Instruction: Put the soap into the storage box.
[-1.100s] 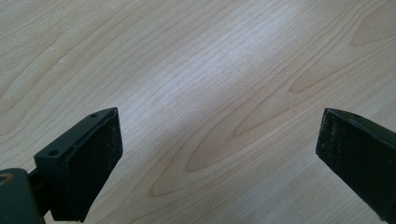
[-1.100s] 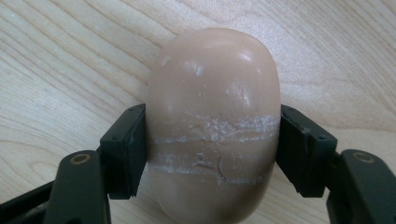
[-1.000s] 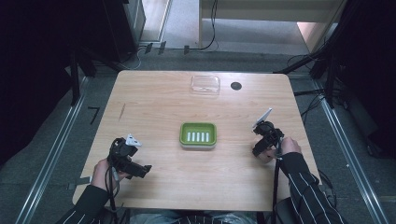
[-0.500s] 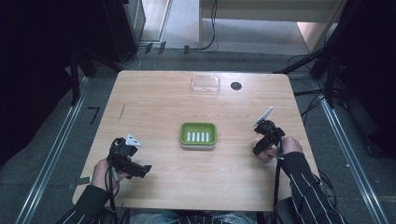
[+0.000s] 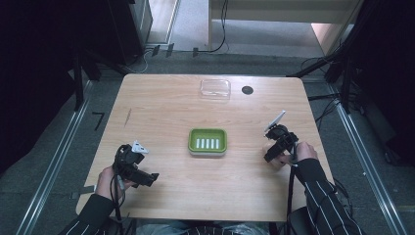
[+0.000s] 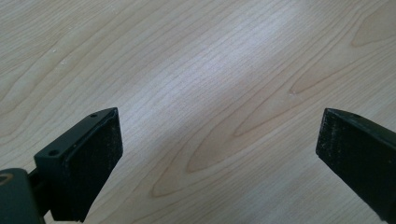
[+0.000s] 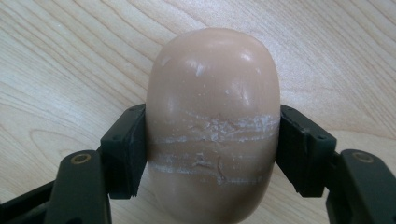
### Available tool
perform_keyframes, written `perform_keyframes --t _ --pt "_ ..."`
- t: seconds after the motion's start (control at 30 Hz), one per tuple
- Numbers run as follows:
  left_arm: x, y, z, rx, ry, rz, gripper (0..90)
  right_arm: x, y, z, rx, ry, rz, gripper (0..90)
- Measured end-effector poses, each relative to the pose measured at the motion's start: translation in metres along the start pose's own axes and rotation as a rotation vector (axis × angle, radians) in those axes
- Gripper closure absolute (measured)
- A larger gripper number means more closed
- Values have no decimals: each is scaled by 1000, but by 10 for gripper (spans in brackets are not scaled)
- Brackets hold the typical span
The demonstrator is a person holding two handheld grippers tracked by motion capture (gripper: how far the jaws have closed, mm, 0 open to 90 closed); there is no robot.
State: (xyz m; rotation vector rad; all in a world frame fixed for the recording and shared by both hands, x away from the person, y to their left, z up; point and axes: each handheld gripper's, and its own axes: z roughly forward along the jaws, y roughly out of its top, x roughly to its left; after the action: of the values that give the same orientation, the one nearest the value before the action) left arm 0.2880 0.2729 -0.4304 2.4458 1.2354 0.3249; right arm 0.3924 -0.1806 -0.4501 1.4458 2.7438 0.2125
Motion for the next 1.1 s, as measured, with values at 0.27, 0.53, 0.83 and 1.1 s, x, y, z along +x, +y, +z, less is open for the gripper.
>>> perform_keyframes --t 0.27,0.53,0.83,1.1 --pt "0 0 0 -1 1 2 13 1 1 -6 -11 4 -7 338" --pt "0 1 0 -4 -1 -1 13 4 8 -10 -24 7 -33 338" --pt "0 1 1 -2 0 -2 13 8 15 -17 -34 16 -55 338" --pt "0 1 1 -2 0 -2 13 15 22 -22 -47 15 -89 338"
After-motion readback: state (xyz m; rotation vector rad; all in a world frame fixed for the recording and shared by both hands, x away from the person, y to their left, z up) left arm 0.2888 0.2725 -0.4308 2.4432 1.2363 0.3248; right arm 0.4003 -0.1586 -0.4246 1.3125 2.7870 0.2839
